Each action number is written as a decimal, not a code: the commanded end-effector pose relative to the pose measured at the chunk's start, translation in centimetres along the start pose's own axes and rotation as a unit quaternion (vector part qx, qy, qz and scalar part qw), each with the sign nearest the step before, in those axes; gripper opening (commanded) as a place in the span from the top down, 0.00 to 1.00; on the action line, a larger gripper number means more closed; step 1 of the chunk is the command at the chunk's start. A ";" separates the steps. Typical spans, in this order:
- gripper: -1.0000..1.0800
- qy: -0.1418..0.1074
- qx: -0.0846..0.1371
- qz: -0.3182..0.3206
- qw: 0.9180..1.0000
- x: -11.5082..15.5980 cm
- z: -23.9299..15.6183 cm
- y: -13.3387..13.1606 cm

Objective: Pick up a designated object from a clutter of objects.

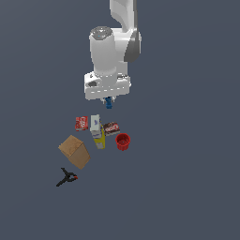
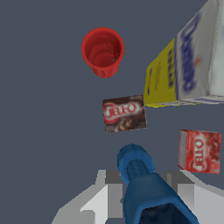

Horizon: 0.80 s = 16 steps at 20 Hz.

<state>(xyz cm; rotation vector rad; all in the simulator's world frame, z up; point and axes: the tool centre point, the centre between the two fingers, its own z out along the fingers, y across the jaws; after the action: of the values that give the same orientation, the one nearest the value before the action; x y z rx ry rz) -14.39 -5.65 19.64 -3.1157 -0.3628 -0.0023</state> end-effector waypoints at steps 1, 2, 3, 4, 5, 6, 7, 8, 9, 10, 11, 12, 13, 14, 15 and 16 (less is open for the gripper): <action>1.00 0.000 0.000 0.000 1.000 -0.4 -2.0 1.3; 1.00 0.000 0.000 0.000 1.000 -0.5 -2.9 1.9; 1.00 0.000 0.000 0.000 1.000 -0.7 -3.7 2.4; 1.00 0.000 0.000 0.000 1.000 -0.8 -4.5 3.0; 1.00 0.000 0.000 0.000 1.000 -0.9 -5.4 3.6; 1.00 0.000 0.000 0.000 1.000 -1.0 -6.2 4.1; 1.00 0.000 0.000 0.000 1.000 -1.2 -7.1 4.7; 1.00 0.000 0.000 0.000 1.000 -1.3 -7.9 5.3; 1.00 0.000 0.000 0.000 1.000 -1.4 -8.8 5.9; 1.00 -0.001 0.000 0.001 1.000 -1.6 -9.7 6.5; 1.00 -0.001 0.000 0.001 1.000 -1.7 -10.6 7.1; 1.00 -0.001 -0.001 0.001 1.000 -1.8 -11.6 7.8; 1.00 -0.001 -0.001 0.001 1.000 -1.9 -12.5 8.4; 1.00 -0.001 -0.001 0.001 1.000 -2.1 -13.4 9.0; 1.00 -0.001 -0.001 0.001 1.000 -2.2 -14.4 9.7; 1.00 -0.001 -0.001 0.001 1.000 -2.3 -15.3 10.3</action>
<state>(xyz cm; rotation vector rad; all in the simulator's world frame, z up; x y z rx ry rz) -14.25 -15.28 33.44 -3.1182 -0.3601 -0.0017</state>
